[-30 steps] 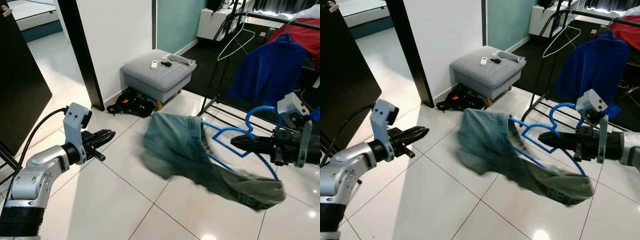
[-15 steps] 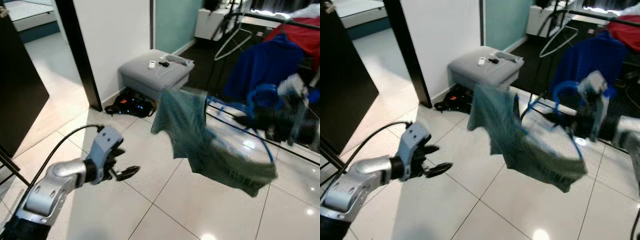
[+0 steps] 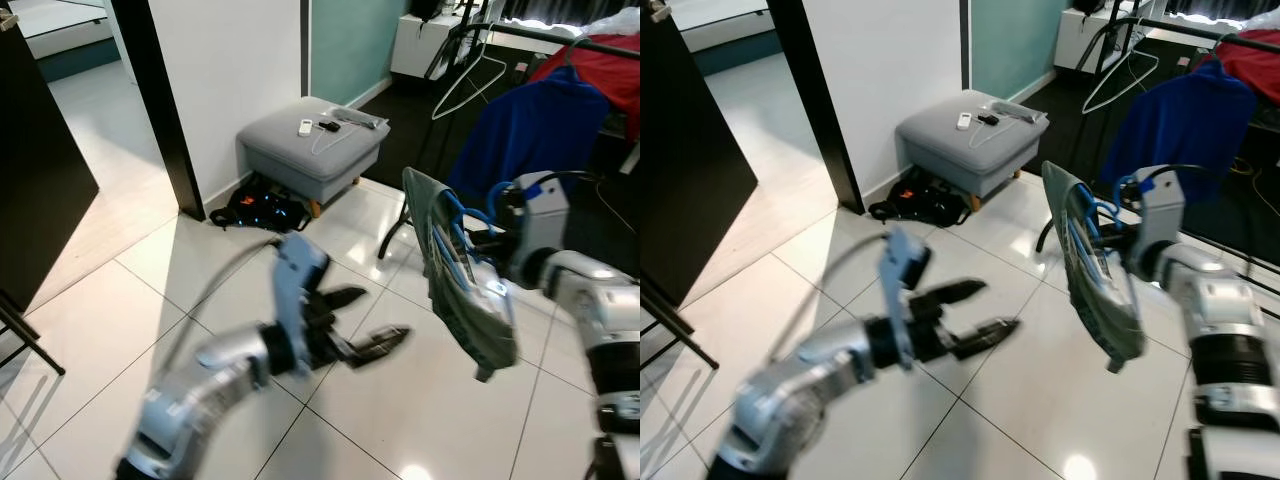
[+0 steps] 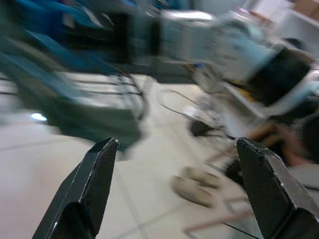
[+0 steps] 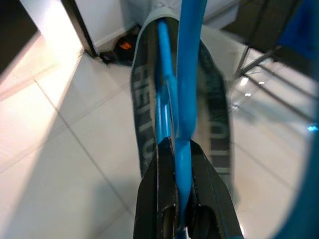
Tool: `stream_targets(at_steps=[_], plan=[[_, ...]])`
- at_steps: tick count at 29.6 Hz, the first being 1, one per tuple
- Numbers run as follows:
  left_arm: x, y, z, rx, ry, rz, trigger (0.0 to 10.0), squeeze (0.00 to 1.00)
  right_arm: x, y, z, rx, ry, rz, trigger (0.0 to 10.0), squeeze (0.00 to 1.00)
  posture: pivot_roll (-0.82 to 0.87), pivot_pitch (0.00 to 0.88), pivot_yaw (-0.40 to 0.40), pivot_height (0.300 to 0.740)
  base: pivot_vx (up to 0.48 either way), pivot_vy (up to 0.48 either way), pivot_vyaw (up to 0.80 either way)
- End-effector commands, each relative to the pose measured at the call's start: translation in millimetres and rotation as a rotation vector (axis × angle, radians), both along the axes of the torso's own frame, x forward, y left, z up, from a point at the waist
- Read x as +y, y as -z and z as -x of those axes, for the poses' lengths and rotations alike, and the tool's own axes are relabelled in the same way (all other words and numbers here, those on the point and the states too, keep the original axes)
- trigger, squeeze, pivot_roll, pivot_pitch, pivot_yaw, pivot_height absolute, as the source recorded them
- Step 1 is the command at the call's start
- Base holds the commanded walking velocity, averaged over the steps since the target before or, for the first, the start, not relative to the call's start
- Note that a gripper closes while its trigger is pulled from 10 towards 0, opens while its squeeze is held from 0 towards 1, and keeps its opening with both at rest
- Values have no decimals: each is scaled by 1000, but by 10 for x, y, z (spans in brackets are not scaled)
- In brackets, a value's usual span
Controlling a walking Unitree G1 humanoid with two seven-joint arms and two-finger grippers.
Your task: Hang hanger
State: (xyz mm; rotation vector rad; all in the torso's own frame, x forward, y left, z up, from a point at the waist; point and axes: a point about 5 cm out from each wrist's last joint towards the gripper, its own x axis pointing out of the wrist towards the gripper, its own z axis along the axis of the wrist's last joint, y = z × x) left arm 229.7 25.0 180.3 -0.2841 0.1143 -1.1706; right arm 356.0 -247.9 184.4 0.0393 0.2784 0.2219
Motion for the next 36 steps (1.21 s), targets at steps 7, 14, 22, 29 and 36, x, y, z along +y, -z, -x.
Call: stream_targets(at_steps=[7, 14, 22, 29, 36], plan=[[125, 132, -27, 103, -54, -82, 10000, 0, -110, -95, -106, -57, 156, -57, 10000, 0, -91, 97, -4, 740, 0, 0, 0], [189, 262, 16, 188, -105, -153, 10000, 0, -318, -296, -155, -103, 325, -181, 10000, 0, -84, 104, -4, 740, 0, 0, 0], [134, 261, -177, 381, -331, 9, 10000, 0, -266, -657, -202, -195, 286, -315, 10000, 0, -89, 103, -3, 740, 0, 0, 0], [63, 285, -258, 602, -417, 241, 10000, 0, -153, -812, -244, -216, 235, -363, 10000, 0, -87, 97, -2, 740, 0, 0, 0], [87, 336, -383, 650, -535, 275, 10000, 0, 262, -796, -245, -186, 29, -449, 10000, 0, -90, 82, -1, 740, 0, 0, 0]])
